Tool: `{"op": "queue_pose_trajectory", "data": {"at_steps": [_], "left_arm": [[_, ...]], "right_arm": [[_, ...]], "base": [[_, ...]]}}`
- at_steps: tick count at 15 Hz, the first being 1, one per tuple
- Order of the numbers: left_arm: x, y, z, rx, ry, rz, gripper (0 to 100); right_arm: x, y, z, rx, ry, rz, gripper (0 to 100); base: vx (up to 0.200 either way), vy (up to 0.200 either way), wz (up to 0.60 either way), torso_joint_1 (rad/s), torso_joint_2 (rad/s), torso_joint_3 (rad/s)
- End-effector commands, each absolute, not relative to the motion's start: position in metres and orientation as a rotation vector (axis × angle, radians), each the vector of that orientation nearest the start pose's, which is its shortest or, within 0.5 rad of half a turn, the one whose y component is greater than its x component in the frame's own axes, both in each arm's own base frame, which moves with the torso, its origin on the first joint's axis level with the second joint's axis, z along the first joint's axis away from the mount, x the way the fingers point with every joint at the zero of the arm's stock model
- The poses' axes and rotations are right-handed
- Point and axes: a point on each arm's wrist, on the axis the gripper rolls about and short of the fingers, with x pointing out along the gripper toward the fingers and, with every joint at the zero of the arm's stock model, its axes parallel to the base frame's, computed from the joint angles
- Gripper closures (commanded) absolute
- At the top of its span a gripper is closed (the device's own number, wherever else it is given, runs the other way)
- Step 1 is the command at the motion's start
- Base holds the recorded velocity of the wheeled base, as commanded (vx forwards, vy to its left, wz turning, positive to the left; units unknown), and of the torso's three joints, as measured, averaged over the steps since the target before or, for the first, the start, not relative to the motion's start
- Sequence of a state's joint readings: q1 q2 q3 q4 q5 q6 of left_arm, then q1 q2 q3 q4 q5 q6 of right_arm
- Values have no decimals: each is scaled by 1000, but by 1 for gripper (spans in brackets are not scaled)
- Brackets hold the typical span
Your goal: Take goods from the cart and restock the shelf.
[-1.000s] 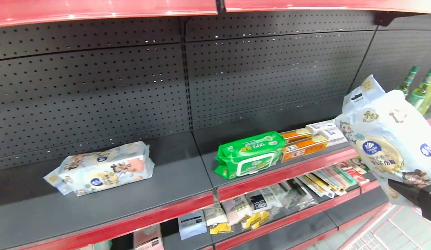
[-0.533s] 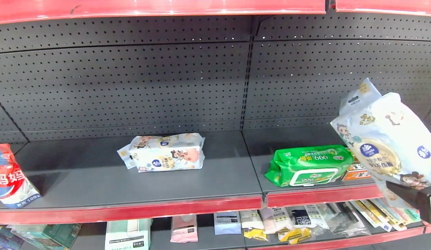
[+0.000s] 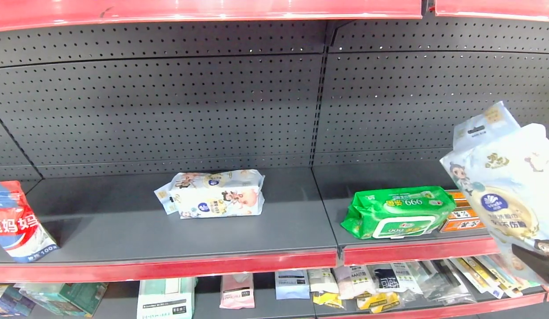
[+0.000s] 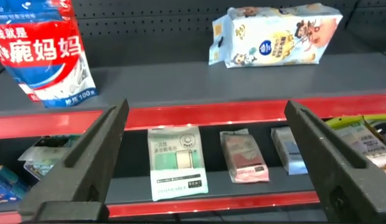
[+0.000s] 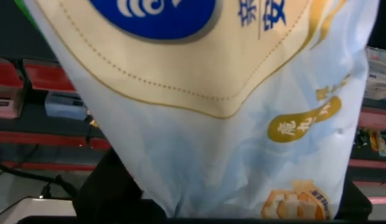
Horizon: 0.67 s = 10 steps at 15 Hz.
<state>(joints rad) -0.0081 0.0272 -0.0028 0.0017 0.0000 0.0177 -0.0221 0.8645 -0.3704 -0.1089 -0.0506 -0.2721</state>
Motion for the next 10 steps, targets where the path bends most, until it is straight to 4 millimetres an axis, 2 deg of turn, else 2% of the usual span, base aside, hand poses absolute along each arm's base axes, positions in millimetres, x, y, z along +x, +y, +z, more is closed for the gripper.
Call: {"op": "queue_pose_trajectory", "data": {"at_steps": [1,3,4,5,6,7,9,10], "left_arm": [[-19,0,77,22,46,-11,0],[-21,0,80,32,24,-5,0],[-21,1,105,32,7,51,0],[-7,3,144,-25,69,127,0],[8,3,156,-105,119,146,0],[13,3,156,-96,150,148,0],[47,4,162,-17,316,153,0],[53,4,164,-7,331,146,0]], "right_arm": [[58,-2,169,-269,282,-28,100],[39,-1,157,-271,230,-12,100],[32,-1,154,-273,197,-22,100],[25,-1,154,-275,158,-32,100],[22,-1,156,-275,132,-36,100],[21,-1,157,-275,126,-38,100],[13,-1,153,-254,91,-32,100],[11,-1,149,-250,87,-29,100]], "base": [[0,0,0,0,0,0],[0,0,0,0,0,0],[0,0,0,0,0,0],[0,0,0,0,0,0],[0,0,0,0,0,0],[0,0,0,0,0,0],[0,0,0,0,0,0],[0,0,0,0,0,0]]}}
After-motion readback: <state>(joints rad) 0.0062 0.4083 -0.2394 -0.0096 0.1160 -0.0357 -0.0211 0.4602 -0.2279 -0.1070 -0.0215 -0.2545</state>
